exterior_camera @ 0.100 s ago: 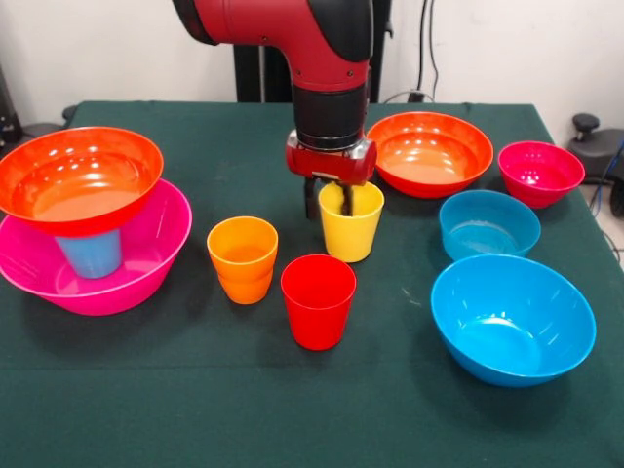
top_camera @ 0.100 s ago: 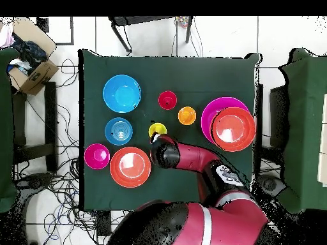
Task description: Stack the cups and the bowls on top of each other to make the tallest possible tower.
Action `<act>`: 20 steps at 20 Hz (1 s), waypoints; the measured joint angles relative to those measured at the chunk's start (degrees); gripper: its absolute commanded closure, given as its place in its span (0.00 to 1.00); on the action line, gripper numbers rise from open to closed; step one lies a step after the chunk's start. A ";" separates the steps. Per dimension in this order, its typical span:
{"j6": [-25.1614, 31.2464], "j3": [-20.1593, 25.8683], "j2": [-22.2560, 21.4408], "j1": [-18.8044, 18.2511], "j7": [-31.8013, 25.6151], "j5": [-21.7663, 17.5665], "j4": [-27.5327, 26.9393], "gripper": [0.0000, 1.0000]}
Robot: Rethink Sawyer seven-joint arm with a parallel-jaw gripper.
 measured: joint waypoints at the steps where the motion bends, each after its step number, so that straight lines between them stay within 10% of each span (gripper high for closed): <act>1: 0.00 -0.02 0.01 0.05 0.00 0.00 0.00 1.00; 20: 8.10 1.97 -12.02 -3.45 0.00 -0.04 3.81 1.00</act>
